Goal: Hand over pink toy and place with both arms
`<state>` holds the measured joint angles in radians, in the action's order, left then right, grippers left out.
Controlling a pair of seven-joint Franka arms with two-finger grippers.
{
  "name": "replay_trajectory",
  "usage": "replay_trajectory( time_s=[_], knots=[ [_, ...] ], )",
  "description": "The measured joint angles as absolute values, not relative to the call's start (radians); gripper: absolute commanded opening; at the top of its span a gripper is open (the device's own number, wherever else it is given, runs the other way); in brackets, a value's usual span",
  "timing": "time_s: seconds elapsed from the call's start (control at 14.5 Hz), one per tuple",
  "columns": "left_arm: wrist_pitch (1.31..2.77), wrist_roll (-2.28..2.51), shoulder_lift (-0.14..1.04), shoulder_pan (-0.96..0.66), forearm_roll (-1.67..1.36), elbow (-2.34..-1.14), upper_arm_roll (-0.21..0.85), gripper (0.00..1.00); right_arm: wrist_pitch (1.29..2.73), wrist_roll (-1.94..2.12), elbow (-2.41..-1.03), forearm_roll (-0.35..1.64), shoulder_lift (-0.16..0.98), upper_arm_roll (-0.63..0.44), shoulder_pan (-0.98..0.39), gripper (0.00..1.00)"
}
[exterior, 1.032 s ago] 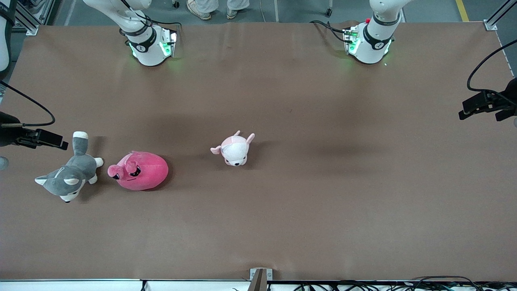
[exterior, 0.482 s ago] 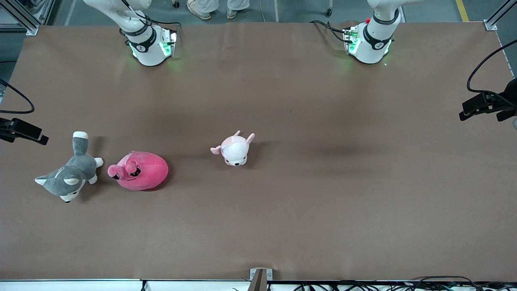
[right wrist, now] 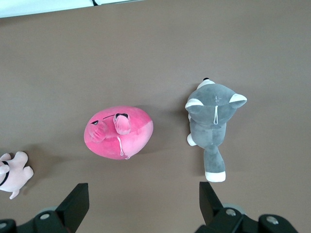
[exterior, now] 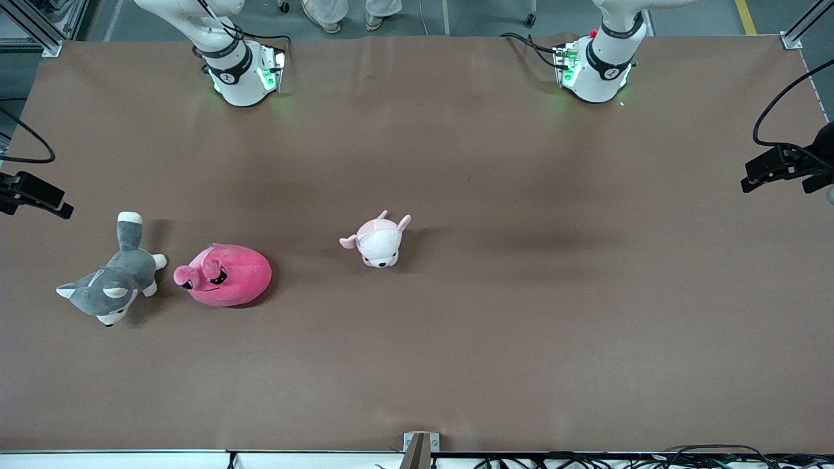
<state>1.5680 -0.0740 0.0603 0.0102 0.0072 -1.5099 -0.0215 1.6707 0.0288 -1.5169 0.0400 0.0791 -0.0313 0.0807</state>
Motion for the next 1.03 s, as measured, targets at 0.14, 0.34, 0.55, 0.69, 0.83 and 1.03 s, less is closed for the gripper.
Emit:
replay_trajectory(
  time_s=[0.14,0.34,0.55,0.69,0.83,1.03],
  knots=[
    [1.568,-0.074,0.06,0.01,0.007,-1.51,-0.022,1.0,1.736,0.053,-1.611,0.038,0.031,-0.031,0.081,1.0],
    [1.569,-0.074,0.057,-0.014,0.007,-1.509,-0.039,1.0,1.744,0.058,-1.67,0.036,-0.015,-0.027,0.08,1.0],
    [1.568,-0.074,0.031,-0.038,0.007,-1.513,-0.056,1.0,1.738,0.058,-1.679,0.036,-0.036,-0.026,0.08,1.0],
    [1.568,-0.074,0.007,-0.039,0.007,-1.531,-0.057,1.0,1.734,0.058,-1.683,0.035,-0.038,-0.026,0.08,1.0],
    [1.568,-0.074,-0.008,-0.039,0.007,-1.544,-0.058,1.0,1.734,0.058,-1.684,0.035,-0.038,-0.026,0.08,1.0],
    [1.569,-0.074,-0.011,-0.039,0.007,-1.548,-0.059,1.0,1.731,0.058,-1.684,0.035,-0.038,-0.026,0.08,1.0]
  ],
)
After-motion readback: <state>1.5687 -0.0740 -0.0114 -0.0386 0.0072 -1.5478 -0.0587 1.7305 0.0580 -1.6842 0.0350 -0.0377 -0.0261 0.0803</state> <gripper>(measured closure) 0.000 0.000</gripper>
